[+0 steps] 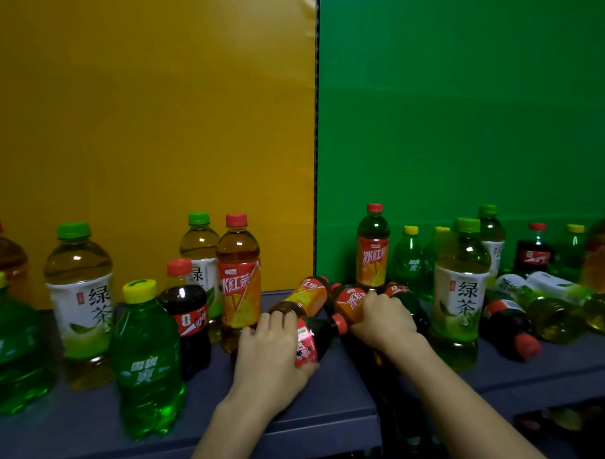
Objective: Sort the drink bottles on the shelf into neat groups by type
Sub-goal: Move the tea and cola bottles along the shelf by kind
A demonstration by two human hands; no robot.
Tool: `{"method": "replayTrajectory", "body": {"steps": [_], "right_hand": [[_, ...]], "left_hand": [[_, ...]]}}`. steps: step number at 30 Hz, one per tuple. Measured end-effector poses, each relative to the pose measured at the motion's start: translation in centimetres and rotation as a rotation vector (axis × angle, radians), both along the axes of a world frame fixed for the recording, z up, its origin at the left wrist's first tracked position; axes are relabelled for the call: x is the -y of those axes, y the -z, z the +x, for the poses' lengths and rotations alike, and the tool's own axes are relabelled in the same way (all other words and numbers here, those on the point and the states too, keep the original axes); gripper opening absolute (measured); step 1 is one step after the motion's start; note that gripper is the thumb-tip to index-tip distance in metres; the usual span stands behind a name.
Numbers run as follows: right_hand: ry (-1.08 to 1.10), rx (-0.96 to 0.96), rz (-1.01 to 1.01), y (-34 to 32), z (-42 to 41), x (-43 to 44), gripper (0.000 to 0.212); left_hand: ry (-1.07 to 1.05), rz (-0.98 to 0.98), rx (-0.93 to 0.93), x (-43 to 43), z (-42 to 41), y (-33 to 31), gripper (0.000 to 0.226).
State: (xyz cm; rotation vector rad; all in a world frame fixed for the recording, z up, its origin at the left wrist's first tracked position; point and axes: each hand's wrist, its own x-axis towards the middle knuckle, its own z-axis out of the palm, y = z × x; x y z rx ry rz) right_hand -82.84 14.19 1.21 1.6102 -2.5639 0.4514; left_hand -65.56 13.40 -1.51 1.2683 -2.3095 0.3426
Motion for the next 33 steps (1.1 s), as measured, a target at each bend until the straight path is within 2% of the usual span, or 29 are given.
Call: {"method": "replayTrajectory", "body": {"steps": [4,9,13,19,27,29,31,33], "right_hand": [[-0.042,0.005,-0.130,0.4,-0.1,-1.3,0.057],[-0.121,0.160,-0.493,2.1,0.0,-2.7,0.076],[-0.232,0.336,-0.691,3.4,0.5,-3.3,0.080],[-0.278,0.503,-0.826,4.3,0.6,-3.7,0.083],[-0.319,0.514,-0.749,4.5,-0.3,-4.1,0.083],[-0.355,0.596,-0.729,4.2,-0.7,-4.9,0.072],[-0.365,0.703,-0.758,3.9,-1.5,-5.5,0.059],[-0.348,0.654,-0.775,3.9,-2.6,-5.5,0.050]], "left_hand": [[0.034,0.029,-0.320,-0.5,1.1,0.2,0.068],[0.102,0.119,-0.764,-0.3,1.5,0.7,0.071],[0.109,0.185,-0.928,-0.6,1.3,1.2,0.074],[0.112,0.172,-0.941,-0.6,1.0,1.6,0.077],[0.070,0.089,-0.955,-0.9,0.5,1.9,0.090],[0.044,0.014,-0.949,-1.4,0.2,1.9,0.087],[0.037,-0.166,-0.919,-2.2,-0.1,2.0,0.075],[0.110,-0.337,-0.861,-3.1,-0.8,2.2,0.054]]}}
